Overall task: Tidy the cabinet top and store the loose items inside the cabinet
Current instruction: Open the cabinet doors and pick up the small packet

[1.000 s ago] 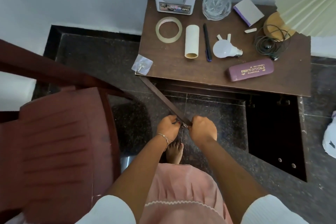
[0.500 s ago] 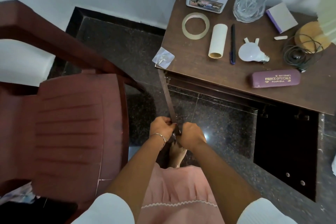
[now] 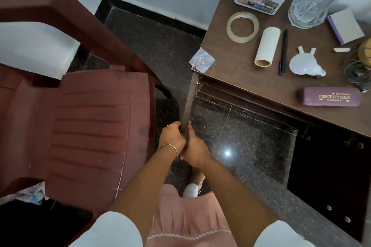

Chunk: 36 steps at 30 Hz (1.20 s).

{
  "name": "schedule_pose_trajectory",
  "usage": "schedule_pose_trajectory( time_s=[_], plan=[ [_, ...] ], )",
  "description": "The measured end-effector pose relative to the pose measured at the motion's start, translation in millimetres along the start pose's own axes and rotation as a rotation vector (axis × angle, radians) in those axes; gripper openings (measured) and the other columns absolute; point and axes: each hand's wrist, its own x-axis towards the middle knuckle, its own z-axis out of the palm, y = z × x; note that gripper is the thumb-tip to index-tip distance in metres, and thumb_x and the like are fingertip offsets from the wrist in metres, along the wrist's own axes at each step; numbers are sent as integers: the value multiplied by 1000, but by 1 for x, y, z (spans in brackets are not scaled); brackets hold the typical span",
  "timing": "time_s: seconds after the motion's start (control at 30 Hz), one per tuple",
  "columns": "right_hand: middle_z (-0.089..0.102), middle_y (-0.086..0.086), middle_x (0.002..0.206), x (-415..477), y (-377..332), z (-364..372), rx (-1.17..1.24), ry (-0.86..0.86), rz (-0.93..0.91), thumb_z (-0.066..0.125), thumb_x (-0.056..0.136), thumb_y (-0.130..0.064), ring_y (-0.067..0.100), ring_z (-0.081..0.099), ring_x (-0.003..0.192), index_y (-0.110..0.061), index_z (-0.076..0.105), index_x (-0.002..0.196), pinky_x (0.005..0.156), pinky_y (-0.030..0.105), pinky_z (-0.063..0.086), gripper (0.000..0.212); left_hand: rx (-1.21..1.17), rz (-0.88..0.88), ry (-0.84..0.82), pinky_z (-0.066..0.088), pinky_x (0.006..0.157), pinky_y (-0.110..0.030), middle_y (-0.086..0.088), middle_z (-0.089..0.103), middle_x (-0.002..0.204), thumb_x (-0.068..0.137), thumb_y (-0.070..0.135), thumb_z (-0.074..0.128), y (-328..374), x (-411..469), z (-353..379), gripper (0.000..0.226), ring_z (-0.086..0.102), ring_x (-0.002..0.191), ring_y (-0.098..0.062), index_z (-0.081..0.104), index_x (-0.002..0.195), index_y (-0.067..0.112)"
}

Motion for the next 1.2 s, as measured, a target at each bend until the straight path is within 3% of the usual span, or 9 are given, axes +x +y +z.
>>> schedule_pose_trajectory(
  time_s=[0.17, 0.37, 0.6, 0.77, 0.87, 0.97, 1.03, 1.1, 1.2],
  plan=[
    [65, 16, 115, 5, -14, 10, 40, -32, -8, 62, 87, -15, 29, 64, 99, -30, -23, 147, 76, 33, 47, 106, 145, 68, 1, 46, 100, -33, -12, 59, 128, 88, 5, 53, -7, 2, -13, 60, 57, 117, -26, 37, 144, 18],
    [59, 12, 131, 14, -20, 11, 80, -49, -21, 57, 91, -28, 27, 60, 112, -32, -19, 149, 89, 34, 46, 96, 188, 114, 38, 45, 102, -34, -11, 53, 135, 90, 2, 50, -2, 4, -21, 67, 53, 122, -24, 24, 149, 20],
    [55, 3, 137, 16, -22, -28, 154, 65, -81, 59, 87, -28, 21, 57, 118, -32, 18, 151, 92, 29, 46, 76, 113, 183, 71, 35, 109, -33, -11, 30, 149, 88, 9, 54, 37, 14, -33, 66, 40, 133, -26, 25, 147, 13],
    [64, 3, 125, 8, -39, -88, 202, 352, -172, 55, 86, -9, 20, 61, 114, -20, 50, 134, 94, 34, 49, 50, 24, 246, 150, 35, 108, -35, -13, 42, 139, 82, 10, 58, 93, 32, -49, 60, 42, 128, -28, 37, 138, 11],
    [64, 6, 118, 12, -50, -126, 121, 527, -247, 51, 86, -4, 22, 60, 108, -14, 59, 121, 94, 36, 47, 38, -21, 283, 212, 36, 107, -38, -15, 47, 134, 82, 11, 61, 122, 50, -56, 61, 42, 128, -28, 37, 138, 8],
    [56, 9, 126, 23, -54, -158, -54, 585, -311, 48, 87, -1, 25, 53, 114, -11, 54, 126, 95, 34, 42, 41, 0, 243, 221, 33, 111, -39, -17, 41, 143, 84, 14, 63, 142, 71, -60, 74, 36, 135, -30, 23, 146, 5],
    [44, 10, 141, 31, -55, -173, -179, 525, -343, 49, 88, 1, 27, 46, 126, -9, 43, 139, 103, 36, 38, 52, 13, 185, 187, 33, 111, -43, -16, 38, 146, 85, 17, 64, 146, 84, -62, 80, 35, 137, -30, 17, 148, 6],
    [31, 11, 151, 39, -56, -181, -296, 419, -343, 52, 88, 1, 30, 37, 134, -10, 31, 146, 109, 39, 35, 63, 14, 145, 125, 38, 106, -46, -15, 45, 141, 84, 19, 63, 144, 93, -64, 74, 42, 132, -31, 23, 146, 9],
    [24, 14, 153, 50, -54, -186, -446, 307, -339, 56, 88, -2, 35, 31, 136, -10, 26, 147, 110, 43, 34, 67, -93, 122, 114, 39, 103, -33, -6, 55, 134, 85, 17, 61, 138, 95, -61, 67, 49, 126, -25, 29, 143, 13]
  ],
)
